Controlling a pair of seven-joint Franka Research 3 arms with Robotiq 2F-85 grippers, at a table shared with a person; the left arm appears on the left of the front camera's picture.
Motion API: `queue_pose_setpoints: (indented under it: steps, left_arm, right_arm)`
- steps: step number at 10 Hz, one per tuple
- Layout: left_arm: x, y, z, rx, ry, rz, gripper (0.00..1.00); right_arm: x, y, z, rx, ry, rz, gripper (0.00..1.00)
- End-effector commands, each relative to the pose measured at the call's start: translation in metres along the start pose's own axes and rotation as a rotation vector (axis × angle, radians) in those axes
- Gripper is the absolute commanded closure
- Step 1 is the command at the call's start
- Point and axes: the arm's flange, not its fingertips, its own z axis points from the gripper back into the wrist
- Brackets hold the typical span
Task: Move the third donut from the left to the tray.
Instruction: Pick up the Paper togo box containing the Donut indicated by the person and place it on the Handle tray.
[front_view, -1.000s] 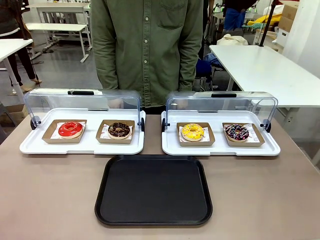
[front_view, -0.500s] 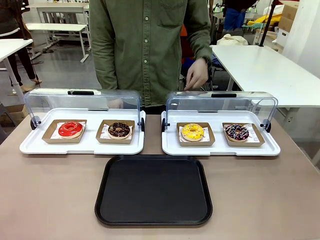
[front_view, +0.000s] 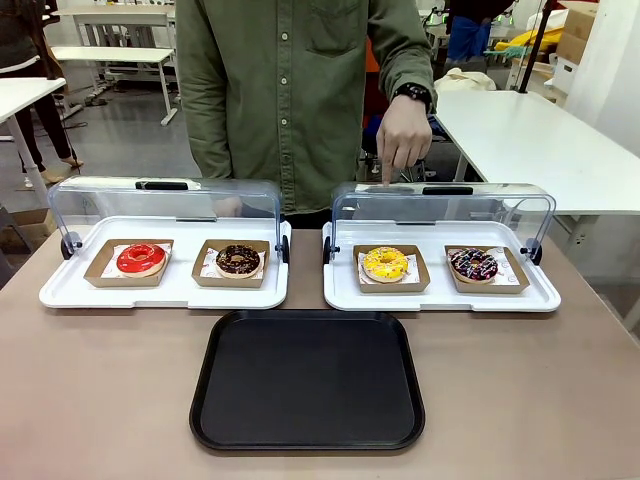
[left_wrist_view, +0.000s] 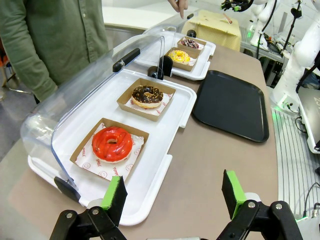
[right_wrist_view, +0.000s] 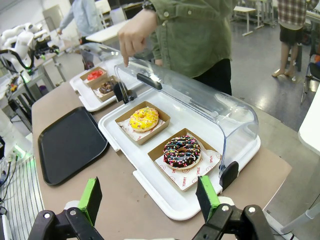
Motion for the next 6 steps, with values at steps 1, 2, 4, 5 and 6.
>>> queue_pose_setpoints:
  steps: [1,2,4,5,6]
  left_arm:
    - [0.0017,0.0003,0.0015,0.0,0.001,-0.004,0.0]
    - [0.0017,0.0003,0.0015,0.0,0.001,-0.004,0.0]
    - [0.0017,0.0003,0.0015,0.0,0.001,-0.004,0.0]
    - [0.0017,0.0003,0.0015,0.0,0.001,-0.004,0.0]
    - [0.0017,0.0003,0.0015,0.0,0.001,-0.004,0.0]
  right_arm:
    - [0.0019,-0.0015,-0.0002,0.005,-0.027,0.019,0.0]
    - [0.0019,-0.0015,-0.0002,0.005,-0.027,0.019,0.0]
    - [0.0019,-0.0015,-0.0002,0.005,-0.027,0.019,0.0]
    - [0.0019,-0.0015,-0.0002,0.005,-0.027,0.019,0.0]
    - [0.0019,-0.0015,-0.0002,0.005,-0.027,0.019,0.0]
